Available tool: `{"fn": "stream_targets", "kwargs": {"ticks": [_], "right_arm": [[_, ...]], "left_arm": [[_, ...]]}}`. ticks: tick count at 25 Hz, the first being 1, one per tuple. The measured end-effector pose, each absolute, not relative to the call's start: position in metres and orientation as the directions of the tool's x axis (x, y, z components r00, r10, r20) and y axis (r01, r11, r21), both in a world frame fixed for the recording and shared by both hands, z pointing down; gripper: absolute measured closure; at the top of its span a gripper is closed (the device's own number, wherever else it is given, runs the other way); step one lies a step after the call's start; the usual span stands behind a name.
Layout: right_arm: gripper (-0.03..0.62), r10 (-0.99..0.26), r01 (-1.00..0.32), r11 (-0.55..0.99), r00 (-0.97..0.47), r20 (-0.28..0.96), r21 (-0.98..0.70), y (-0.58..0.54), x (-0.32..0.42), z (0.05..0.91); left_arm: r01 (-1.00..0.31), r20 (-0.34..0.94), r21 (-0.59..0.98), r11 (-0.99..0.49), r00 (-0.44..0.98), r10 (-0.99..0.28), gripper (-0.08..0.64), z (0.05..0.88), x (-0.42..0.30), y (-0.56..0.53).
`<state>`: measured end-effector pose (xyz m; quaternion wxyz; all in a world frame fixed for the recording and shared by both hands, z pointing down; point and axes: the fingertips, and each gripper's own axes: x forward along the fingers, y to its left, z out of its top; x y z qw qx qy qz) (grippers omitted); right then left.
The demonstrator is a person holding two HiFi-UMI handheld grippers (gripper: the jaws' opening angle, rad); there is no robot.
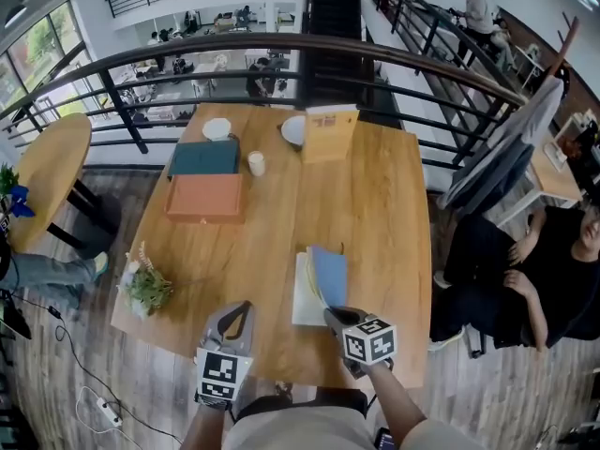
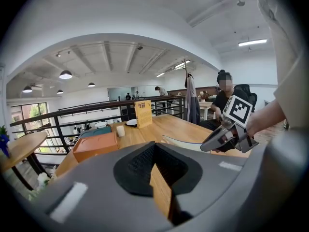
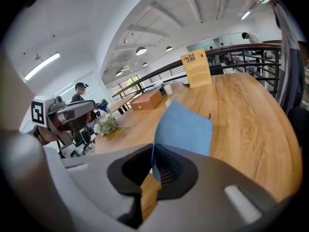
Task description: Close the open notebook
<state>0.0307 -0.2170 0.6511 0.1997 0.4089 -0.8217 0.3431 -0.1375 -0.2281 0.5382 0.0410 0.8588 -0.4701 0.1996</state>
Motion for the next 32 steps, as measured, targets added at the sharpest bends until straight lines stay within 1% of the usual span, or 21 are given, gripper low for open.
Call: {"fn": "stream_targets", "kwargs": {"ticks": [12,22,32], "right_arm": [[0.575,-0.464,-0.778,0.488,-0.615,0.638,-0.395,-0.221,0.005,0.675],[0.568,-0.362,-0.754,0.524,-0.618,0.698,-0.396,-0.222,-0.024,0.716],[0.543,-0.335,-0.752,0.494,-0.628,0.702,-0.437,-0.220,-0.032,0.729]], "left_arm": [[-0.846,0.397,-0.106,-0.523,0.446,-0.802,0.554,0.545,-0.154,-0.223],[-0.845,0.419,-0.093,-0.527,0.447,-0.790,0.554,0.555,-0.153,-0.226],[-0.845,0.426,-0.091,-0.527,0.446,-0.787,0.554,0.556,-0.157,-0.228]]}}
